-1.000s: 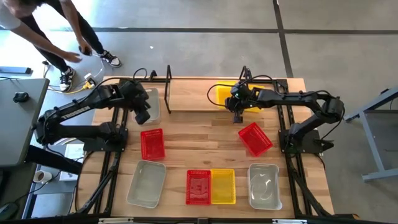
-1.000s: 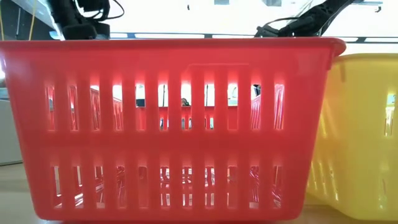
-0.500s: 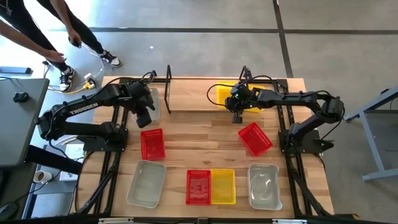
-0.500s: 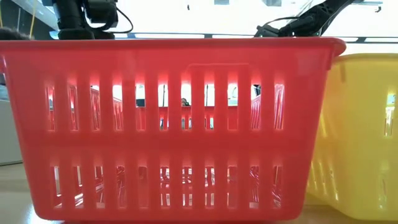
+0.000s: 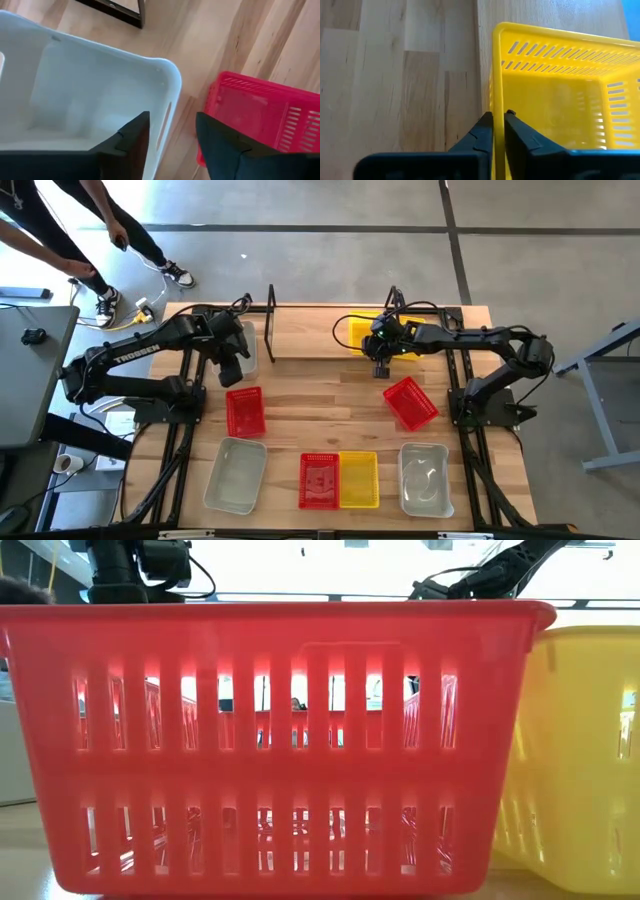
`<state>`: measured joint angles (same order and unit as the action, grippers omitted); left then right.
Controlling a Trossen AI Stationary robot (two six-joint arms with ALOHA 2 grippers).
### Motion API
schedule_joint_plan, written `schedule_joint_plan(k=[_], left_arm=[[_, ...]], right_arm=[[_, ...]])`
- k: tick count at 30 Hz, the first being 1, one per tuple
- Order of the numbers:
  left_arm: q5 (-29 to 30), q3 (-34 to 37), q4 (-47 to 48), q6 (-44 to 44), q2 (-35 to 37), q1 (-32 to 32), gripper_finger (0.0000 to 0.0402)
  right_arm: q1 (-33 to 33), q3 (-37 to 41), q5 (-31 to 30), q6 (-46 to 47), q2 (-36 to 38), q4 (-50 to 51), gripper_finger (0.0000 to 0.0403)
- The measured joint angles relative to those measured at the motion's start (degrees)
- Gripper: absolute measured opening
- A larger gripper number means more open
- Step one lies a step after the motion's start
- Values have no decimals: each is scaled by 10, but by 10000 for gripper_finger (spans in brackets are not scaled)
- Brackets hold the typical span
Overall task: Stack baskets on shelf by color
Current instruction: Put the middle left yellow bin on the shelf, then put the top left white bin on the shelf
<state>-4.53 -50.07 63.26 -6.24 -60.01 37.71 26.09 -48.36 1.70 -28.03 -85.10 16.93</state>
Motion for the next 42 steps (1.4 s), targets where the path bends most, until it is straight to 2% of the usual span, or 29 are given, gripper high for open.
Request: schedule_joint_plan(k=[4, 9, 24, 31, 36, 42], left_arm=[[0, 0, 4, -5, 0, 0, 172], [0, 0, 22, -35, 0, 0, 176], [1, 0, 34, -35, -15, -2, 170], [5, 1, 33, -45, -75, -36, 166], [47, 1, 32, -29, -129, -61, 166], [69, 1, 32, 0, -180, -76, 165]], right_arm=[[-7, 0, -3, 0, 1, 0, 75], [-22, 0, -20, 11, 12, 1, 97], [-36, 0, -43, 70, 107, 0, 103], [-52, 0, -90, 70, 160, -1, 103], [-52, 0, -107, 70, 191, 0, 103], [-52, 0, -111, 72, 219, -4, 103]])
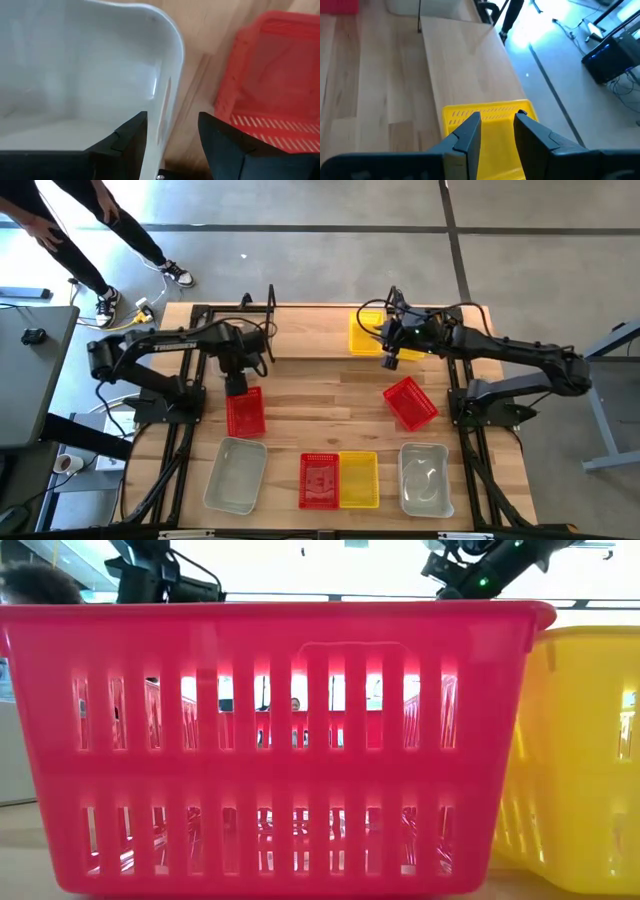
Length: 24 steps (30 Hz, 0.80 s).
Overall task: Stack baskets on shelf by color
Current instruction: Put the top left white bin on the shelf
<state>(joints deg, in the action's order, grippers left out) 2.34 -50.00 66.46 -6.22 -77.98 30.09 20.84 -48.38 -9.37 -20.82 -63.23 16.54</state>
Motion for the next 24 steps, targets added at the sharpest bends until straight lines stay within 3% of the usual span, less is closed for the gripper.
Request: schedule_joint_plan(k=[14, 18, 24], left_arm=[[43, 0, 0, 31, -53, -29, 157], [43, 0, 0, 32, -53, -38, 121], [43, 0, 0, 33, -53, -45, 33]], right_arm=[[0, 0, -3, -2, 8, 0, 103], [0, 0, -16, -2, 8, 0, 103], [0, 0, -16, -2, 8, 0, 103]])
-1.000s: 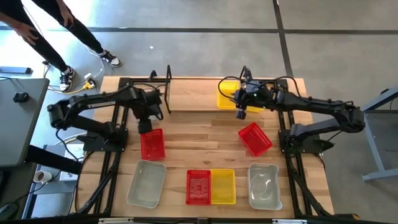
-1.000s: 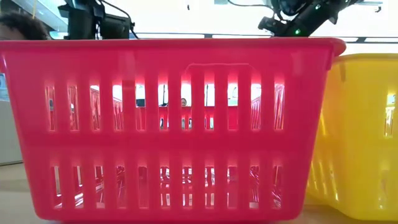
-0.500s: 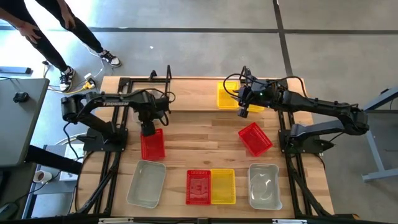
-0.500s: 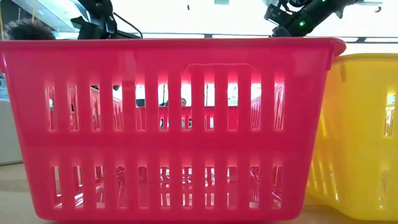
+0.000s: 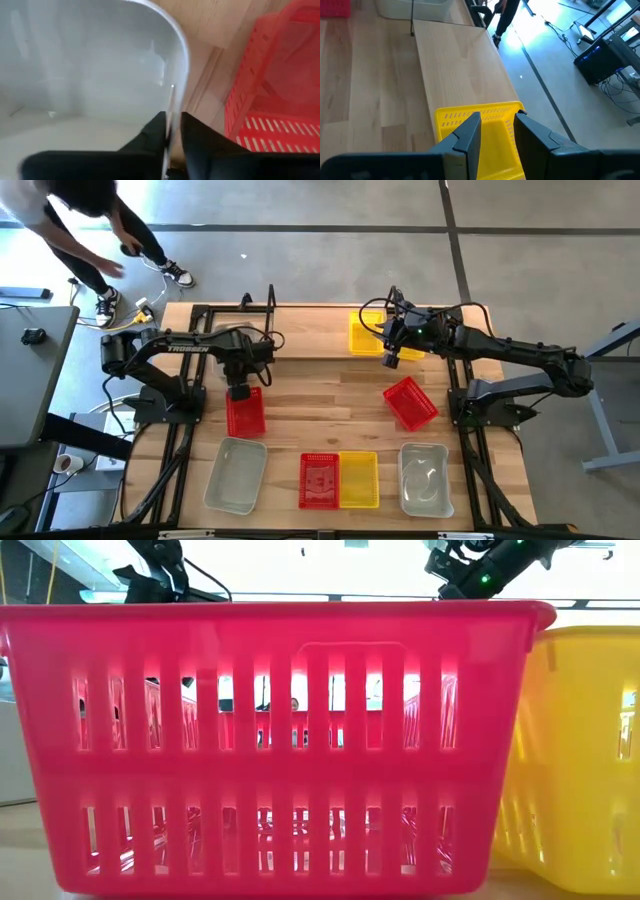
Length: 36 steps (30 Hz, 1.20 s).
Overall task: Stack baskets on shelf by color
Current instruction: Put the top left white bin on the shelf
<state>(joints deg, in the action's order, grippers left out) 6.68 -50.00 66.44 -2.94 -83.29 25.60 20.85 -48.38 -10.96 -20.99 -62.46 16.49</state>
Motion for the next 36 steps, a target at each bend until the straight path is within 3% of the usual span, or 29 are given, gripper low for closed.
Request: schedule_joint_plan(k=[3, 10, 18, 29, 36], left_arm=[[0, 0, 1, 9, 0, -2, 6], [-13, 0, 9, 24, 14, -2, 3], [-13, 0, 28, 54, 85, -2, 1], [34, -7, 48, 105, 220, -3, 0], [89, -79, 54, 108, 262, -3, 0]], right_arm=[[0, 0, 0, 0, 0, 0, 103], [0, 0, 0, 0, 0, 0, 103], [0, 0, -1, 21, 0, 0, 103], [0, 0, -14, 34, 0, 0, 103], [0, 0, -28, 60, 0, 0, 103]])
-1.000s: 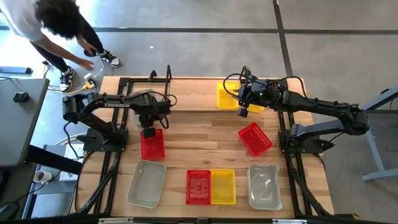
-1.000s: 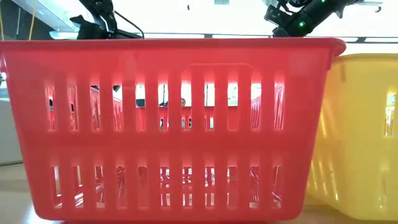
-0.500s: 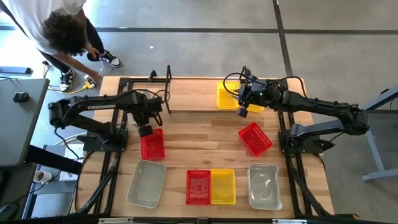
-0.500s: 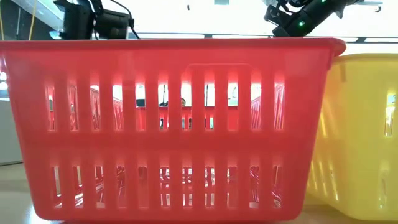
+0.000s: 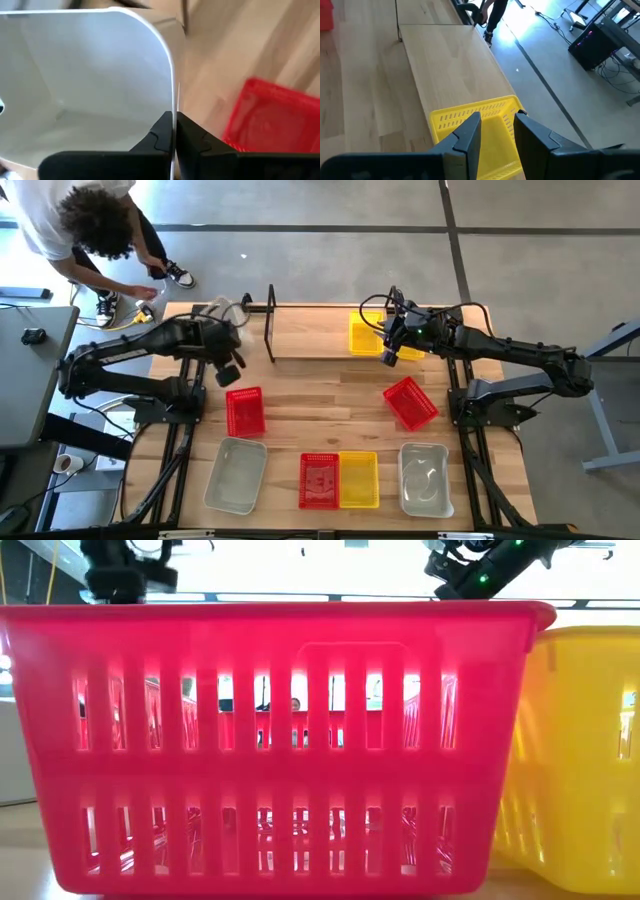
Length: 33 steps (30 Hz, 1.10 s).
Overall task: Stack baskets on shelf by color
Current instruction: Put the top left white bin on the shelf
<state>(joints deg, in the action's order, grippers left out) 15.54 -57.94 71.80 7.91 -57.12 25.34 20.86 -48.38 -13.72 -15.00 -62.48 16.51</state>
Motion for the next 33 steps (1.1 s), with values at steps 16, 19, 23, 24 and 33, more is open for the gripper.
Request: schedule_joint_plan(k=[16, 19, 23, 24, 33], left_arm=[[160, -227, 13, -124, -40, 0, 0], [171, -268, -1, -162, -63, 0, 0], [171, -311, -34, -212, -96, 0, 0], [170, -321, -40, -224, -107, 0, 0], [159, -353, -53, -272, -200, 0, 0]], right_arm=[[0, 0, -28, 47, 0, 0, 103], [0, 0, -34, 47, 0, 0, 103], [0, 0, -35, 62, 0, -1, 103], [0, 0, -35, 72, 0, -1, 103], [0, 0, -73, 107, 0, -10, 103]])
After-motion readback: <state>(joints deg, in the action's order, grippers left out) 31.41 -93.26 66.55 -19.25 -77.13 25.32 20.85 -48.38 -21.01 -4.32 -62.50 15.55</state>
